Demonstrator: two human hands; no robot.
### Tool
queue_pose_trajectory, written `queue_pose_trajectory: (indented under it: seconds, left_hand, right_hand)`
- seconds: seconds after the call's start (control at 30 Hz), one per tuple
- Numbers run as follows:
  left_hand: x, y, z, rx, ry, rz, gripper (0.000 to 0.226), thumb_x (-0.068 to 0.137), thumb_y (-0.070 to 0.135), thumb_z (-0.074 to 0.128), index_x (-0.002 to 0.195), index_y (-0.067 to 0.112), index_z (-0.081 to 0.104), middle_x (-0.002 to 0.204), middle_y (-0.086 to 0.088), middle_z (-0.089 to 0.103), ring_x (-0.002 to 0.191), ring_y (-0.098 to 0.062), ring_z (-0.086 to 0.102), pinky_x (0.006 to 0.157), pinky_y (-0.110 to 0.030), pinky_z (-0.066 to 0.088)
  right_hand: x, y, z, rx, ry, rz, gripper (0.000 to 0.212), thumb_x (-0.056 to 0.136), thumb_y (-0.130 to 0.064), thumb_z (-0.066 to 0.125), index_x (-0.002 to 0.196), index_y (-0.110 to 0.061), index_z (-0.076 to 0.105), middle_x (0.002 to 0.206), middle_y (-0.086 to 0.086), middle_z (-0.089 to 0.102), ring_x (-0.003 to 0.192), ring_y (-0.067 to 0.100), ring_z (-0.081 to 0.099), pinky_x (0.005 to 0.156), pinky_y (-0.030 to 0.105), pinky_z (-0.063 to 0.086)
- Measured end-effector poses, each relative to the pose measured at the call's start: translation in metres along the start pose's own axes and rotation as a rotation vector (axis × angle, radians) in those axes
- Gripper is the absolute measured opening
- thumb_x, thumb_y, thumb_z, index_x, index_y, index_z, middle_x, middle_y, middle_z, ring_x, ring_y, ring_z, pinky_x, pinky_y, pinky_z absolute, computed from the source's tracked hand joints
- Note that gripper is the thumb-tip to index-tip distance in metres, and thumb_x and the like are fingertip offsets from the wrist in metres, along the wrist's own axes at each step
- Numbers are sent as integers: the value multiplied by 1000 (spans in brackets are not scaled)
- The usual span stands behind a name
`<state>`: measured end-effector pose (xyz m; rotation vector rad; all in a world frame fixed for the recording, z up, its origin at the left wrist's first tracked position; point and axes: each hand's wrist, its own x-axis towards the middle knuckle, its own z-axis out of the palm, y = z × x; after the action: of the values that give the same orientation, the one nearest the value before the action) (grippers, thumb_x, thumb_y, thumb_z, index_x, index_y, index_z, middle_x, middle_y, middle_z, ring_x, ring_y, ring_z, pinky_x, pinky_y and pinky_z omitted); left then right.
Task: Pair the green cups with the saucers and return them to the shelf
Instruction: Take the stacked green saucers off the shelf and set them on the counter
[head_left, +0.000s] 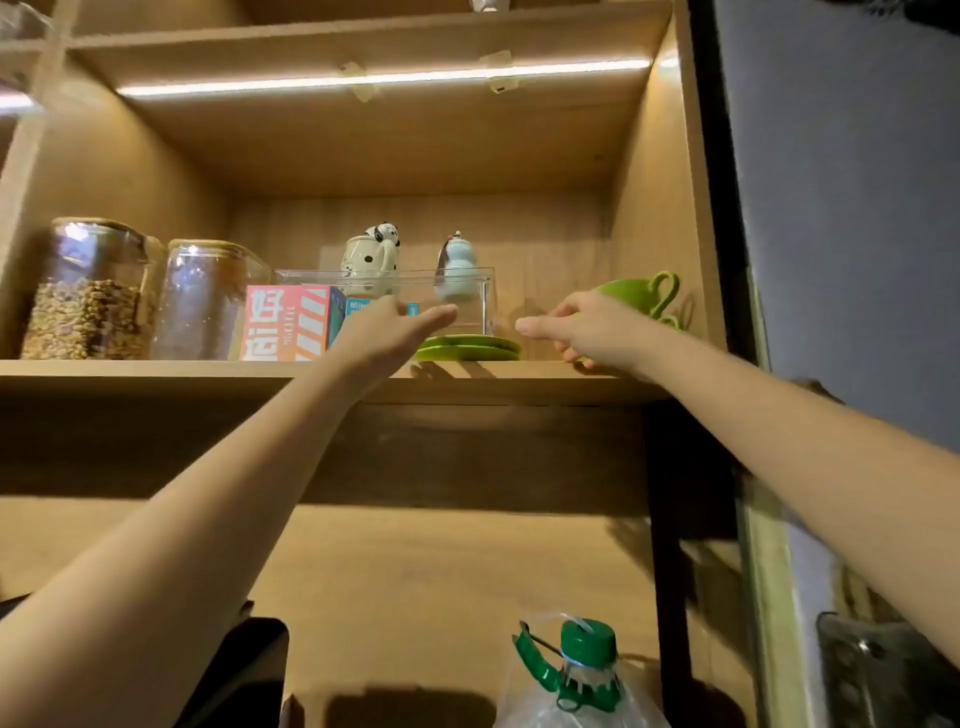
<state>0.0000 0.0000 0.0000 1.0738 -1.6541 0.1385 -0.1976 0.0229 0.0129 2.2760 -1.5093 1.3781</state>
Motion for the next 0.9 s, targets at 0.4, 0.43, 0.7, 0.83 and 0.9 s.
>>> queue_pose_trajectory:
  seconds: [0.4, 0.43, 0.7, 0.83, 0.9]
  left_hand:
    - [33, -34, 23, -24, -16, -78, 59, 83, 57, 43, 105, 4, 56, 98, -11, 56, 93, -23, 53, 83, -34, 39]
    - [34, -34, 26, -7, 2, -74, 59, 83, 58, 43, 103, 4, 57, 97, -10, 56, 90, -21, 53, 78, -32, 39]
    - [40, -40, 36, -27, -52, -89, 59, 78, 62, 46, 98, 8, 58, 99, -8, 52, 72, -7, 44, 61, -17, 32]
    - [40, -45, 35, -61, -39, -119, 79, 66, 69, 55, 96, -3, 65, 78, -11, 54, 67, -13, 49, 60, -22, 33]
    - [38, -45, 34, -49, -2, -122, 78, 66, 68, 57, 92, -6, 66, 70, -10, 50, 63, -12, 46, 58, -22, 30]
  right_hand:
    - [63, 19, 36, -32, -176, -53, 78, 82, -67, 37, 129, -6, 49, 135, 16, 50, 119, 30, 48, 100, 35, 34]
    - [66, 19, 37, -33, -204, -46, 78, 81, -68, 37, 130, -9, 49, 137, 13, 49, 119, 28, 47, 98, 34, 32]
    - [73, 24, 40, -61, -226, 10, 88, 65, -75, 52, 124, -9, 54, 129, 9, 53, 103, 23, 52, 87, 32, 38]
    - [75, 26, 43, -129, -161, -7, 96, 67, -76, 48, 124, 0, 52, 125, 14, 55, 96, 24, 50, 82, 29, 37]
    - [70, 26, 43, -128, -161, -15, 88, 68, -77, 47, 111, -1, 58, 102, 12, 57, 90, 24, 51, 77, 27, 39]
